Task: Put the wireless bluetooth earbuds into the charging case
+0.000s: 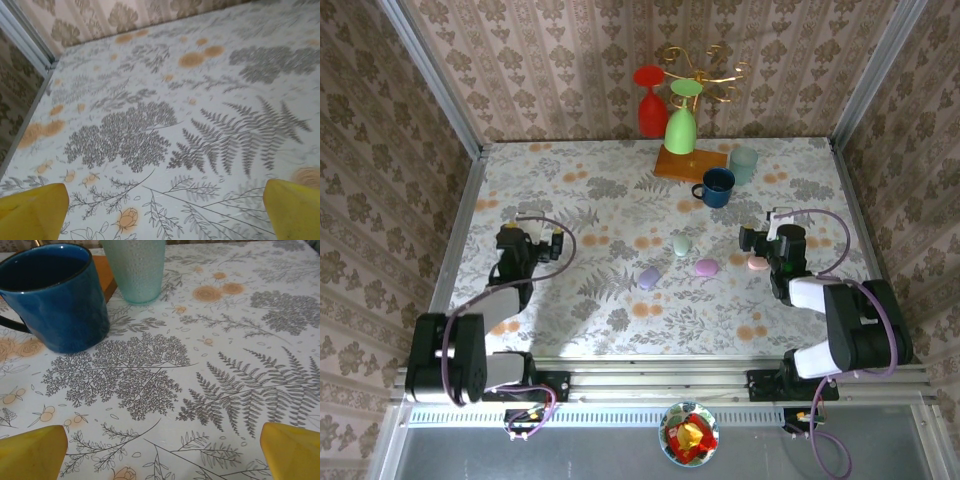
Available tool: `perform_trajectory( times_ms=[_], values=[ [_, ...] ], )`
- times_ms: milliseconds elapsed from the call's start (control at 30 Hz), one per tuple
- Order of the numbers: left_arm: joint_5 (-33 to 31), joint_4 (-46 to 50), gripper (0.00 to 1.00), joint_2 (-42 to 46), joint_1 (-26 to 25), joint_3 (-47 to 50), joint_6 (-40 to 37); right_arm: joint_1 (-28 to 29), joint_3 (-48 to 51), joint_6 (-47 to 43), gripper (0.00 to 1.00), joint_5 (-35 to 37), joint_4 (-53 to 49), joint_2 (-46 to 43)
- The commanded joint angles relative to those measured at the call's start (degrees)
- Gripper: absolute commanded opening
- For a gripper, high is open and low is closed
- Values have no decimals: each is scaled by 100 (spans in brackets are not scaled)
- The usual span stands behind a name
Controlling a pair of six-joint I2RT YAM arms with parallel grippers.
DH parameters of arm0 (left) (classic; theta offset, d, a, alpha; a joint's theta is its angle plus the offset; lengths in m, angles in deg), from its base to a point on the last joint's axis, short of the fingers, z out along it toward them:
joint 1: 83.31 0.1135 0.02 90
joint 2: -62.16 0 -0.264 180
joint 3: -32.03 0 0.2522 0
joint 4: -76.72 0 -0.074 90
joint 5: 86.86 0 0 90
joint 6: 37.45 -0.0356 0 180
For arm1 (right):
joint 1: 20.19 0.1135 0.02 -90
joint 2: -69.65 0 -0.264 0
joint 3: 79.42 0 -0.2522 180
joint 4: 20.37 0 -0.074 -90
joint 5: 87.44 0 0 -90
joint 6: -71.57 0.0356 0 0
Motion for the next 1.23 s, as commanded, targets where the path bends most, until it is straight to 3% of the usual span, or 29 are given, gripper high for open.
perform_trajectory(
  times_ms=[0,100,233,467,533,600,633,700,1033,1200],
  values=[
    [91,-840,100,-571,62,-127,155,-66,-116,-103,100,-308,695,292],
    [3,-991,100,-1109,143,-338,166,-75,-140,-110,100,-362,812,491],
    [482,-838,100,-1248,581,-480,582,-102,-159,-92,100,-407,747,471],
    [457,-885,100,-1248,565,-460,550,-110,-169,-94,100,-414,735,482],
    [440,-1185,100,-1298,545,-280,542,-110,-167,-94,100,-409,726,475],
    [518,-2139,100,-1492,503,48,420,-110,-175,-94,100,-405,726,476],
    [647,-1918,100,-1341,450,120,385,-110,-175,-94,100,-405,726,475],
    [804,-2387,100,-1493,368,215,160,-110,-175,-94,100,-405,721,478],
    [749,-2131,100,-1456,370,131,182,-110,-175,-94,100,-405,717,487],
    [410,-1746,100,-1454,467,-78,448,-110,-188,-94,100,-397,708,486]
  ],
)
